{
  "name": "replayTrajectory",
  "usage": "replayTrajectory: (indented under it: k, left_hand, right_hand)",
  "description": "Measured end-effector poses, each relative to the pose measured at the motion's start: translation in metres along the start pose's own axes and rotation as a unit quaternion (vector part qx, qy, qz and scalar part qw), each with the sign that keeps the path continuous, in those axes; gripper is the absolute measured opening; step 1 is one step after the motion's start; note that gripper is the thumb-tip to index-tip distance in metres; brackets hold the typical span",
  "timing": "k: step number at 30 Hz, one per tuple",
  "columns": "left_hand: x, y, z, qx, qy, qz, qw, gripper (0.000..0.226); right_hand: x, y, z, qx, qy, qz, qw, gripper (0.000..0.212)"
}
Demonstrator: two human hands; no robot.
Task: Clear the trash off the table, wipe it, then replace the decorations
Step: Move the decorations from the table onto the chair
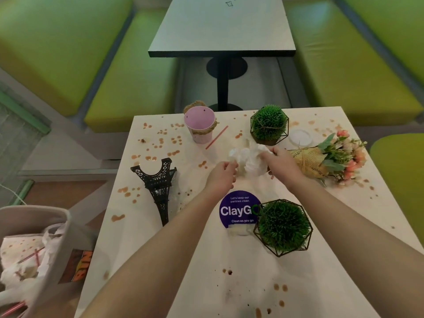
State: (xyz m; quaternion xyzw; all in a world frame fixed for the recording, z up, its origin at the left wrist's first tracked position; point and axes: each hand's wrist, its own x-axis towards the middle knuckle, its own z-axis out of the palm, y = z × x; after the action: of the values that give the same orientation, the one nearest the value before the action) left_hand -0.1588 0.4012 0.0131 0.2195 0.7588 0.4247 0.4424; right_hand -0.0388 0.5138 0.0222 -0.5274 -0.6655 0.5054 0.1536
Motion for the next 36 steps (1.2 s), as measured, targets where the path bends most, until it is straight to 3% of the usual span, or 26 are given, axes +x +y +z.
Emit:
replayTrajectory:
  k: [7, 10, 13, 16, 18, 22, 25, 28, 33, 36]
  left_hand:
    - [-0.016, 0.027, -0.004, -0.165, -0.066, -0.038, 0.983, 0.063]
    - [-0.02, 0.027, -0.007, -0.238, -0.105, -0.061, 0.964, 0.057]
    - [-0.019, 0.023, -0.012, -0.196, -0.078, -0.064, 0.975, 0.057]
    - [-0.017, 0.014, -0.024, -0.156, -0.043, -0.059, 0.985, 0.048]
    - [-0.016, 0.011, -0.033, -0.156, -0.026, -0.064, 0.985, 0.039]
    - [-0.018, 0.011, -0.048, -0.231, -0.012, -0.081, 0.969, 0.03]
    - [-0.023, 0.014, -0.058, -0.298, -0.002, -0.094, 0.95, 0.027]
    - [-0.023, 0.014, -0.066, -0.323, 0.022, -0.096, 0.941, 0.027]
    - [-0.026, 0.008, -0.073, -0.313, 0.002, -0.057, 0.948, 0.029]
    - [-0.028, 0.006, -0.071, -0.302, -0.003, -0.066, 0.951, 0.029]
  right_hand:
    - [-0.033, -0.023, 0.009, 0.16, -0.061, 0.007, 0.985, 0.031]
    - [-0.045, -0.021, 0.024, 0.133, -0.049, -0.046, 0.989, 0.023]
    - [-0.05, -0.018, 0.038, 0.061, 0.004, -0.101, 0.993, 0.011]
    - [-0.049, -0.017, 0.046, 0.032, 0.008, -0.111, 0.993, 0.007]
    - [-0.051, -0.019, 0.049, 0.035, 0.015, -0.123, 0.992, 0.018]
    - [-0.052, -0.016, 0.052, -0.034, -0.067, -0.112, 0.991, 0.047]
    - [-0.055, -0.014, 0.061, -0.032, -0.095, -0.097, 0.99, 0.024]
    - [-0.059, -0.018, 0.064, -0.022, -0.098, -0.085, 0.991, 0.028]
    - [-0.063, -0.032, 0.066, 0.08, -0.087, -0.023, 0.993, 0.025]
    - [-0.062, -0.041, 0.064, 0.274, -0.081, 0.058, 0.957, 0.023]
